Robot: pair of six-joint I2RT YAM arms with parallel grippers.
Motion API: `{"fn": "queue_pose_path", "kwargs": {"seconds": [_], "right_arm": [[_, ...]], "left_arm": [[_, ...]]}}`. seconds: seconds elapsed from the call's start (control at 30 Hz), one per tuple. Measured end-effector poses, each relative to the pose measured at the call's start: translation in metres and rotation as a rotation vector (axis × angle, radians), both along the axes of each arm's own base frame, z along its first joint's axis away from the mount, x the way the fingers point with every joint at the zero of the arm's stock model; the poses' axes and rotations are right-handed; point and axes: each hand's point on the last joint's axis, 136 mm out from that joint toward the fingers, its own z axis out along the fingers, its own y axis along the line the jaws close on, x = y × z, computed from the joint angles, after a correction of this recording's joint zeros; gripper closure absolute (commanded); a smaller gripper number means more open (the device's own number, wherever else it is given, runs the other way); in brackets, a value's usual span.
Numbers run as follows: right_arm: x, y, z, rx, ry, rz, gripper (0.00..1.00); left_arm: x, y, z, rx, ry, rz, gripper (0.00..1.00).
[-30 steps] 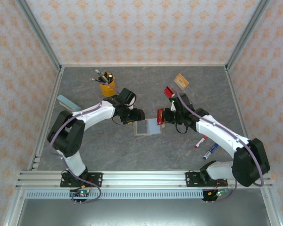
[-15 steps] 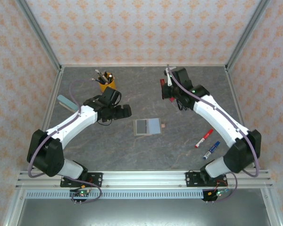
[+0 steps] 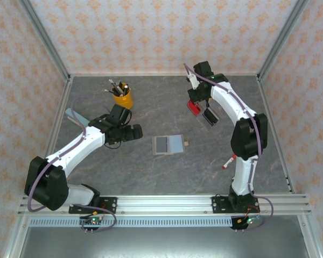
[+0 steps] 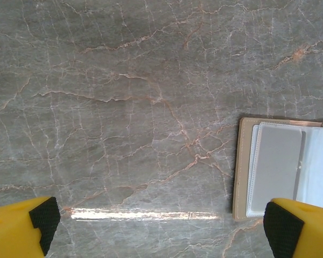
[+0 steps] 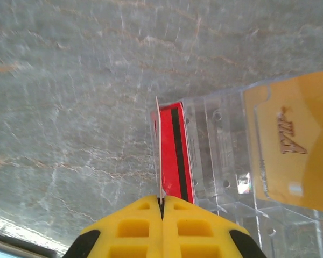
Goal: Take the credit cards out of the card holder
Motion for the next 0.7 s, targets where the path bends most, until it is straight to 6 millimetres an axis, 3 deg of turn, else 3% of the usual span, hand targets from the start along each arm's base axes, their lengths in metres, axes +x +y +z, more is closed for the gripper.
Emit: {"fn": "queue_pose_path", "kwargs": {"seconds": [0.2, 0.7], "right_arm": [[-0.001, 0.001, -0.035, -0.041, 0.100, 0.034, 1.00], [0.014, -0.006, -0.049, -0.107, 0.115, 0.018, 1.00]], "left_arm": [[-0.003, 0.000, -0.003, -0.009, 0.013, -0.002, 0.00], [-0.003, -0.005, -0.014, -0.019, 0.053, -0.014, 0.00]]}}
